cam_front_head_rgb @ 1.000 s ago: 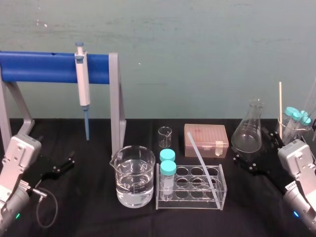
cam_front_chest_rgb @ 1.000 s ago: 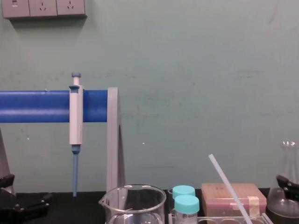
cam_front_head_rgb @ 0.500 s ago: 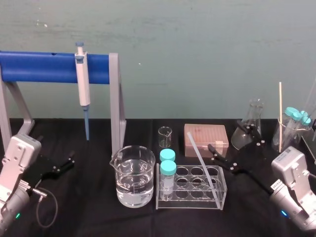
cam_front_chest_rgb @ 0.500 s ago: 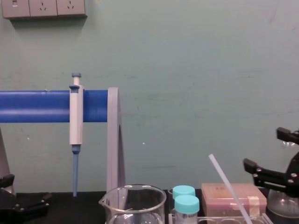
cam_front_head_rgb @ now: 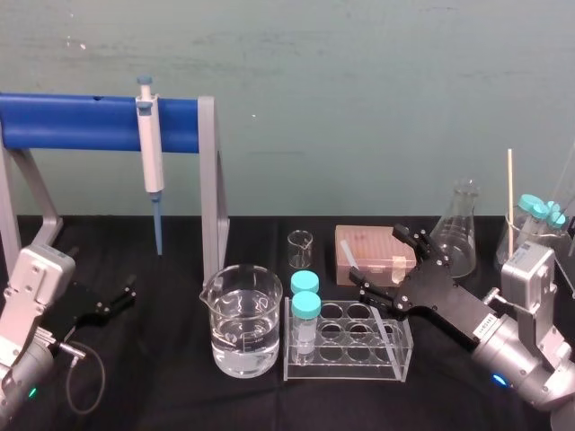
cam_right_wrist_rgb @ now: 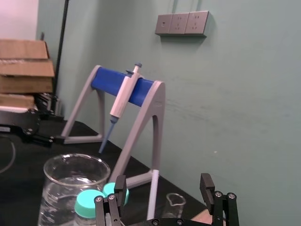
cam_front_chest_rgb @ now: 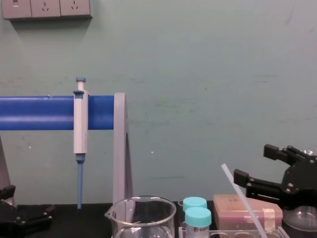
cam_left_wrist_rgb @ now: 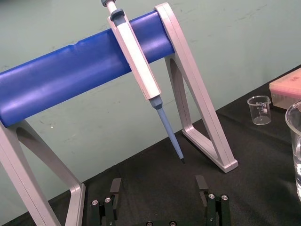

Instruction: Pick up the stirring rod with one hand, then place it down.

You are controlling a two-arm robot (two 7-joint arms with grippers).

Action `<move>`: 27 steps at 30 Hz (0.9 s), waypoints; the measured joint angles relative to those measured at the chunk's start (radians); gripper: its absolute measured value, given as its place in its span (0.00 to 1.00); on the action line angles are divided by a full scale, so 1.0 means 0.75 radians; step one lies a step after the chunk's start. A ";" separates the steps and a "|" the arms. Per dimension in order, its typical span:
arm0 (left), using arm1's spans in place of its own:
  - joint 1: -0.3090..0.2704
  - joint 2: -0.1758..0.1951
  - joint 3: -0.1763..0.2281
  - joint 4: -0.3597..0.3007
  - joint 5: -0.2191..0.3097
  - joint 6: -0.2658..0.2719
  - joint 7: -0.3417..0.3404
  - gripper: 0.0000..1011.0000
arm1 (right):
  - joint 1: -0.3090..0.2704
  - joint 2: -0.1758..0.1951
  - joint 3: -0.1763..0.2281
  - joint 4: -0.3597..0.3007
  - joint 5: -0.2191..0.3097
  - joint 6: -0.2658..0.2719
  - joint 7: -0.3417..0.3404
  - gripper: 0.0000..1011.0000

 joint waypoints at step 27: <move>0.000 0.000 0.000 0.000 0.000 0.000 0.000 0.99 | 0.099 -0.099 0.046 0.154 0.229 0.309 0.271 0.99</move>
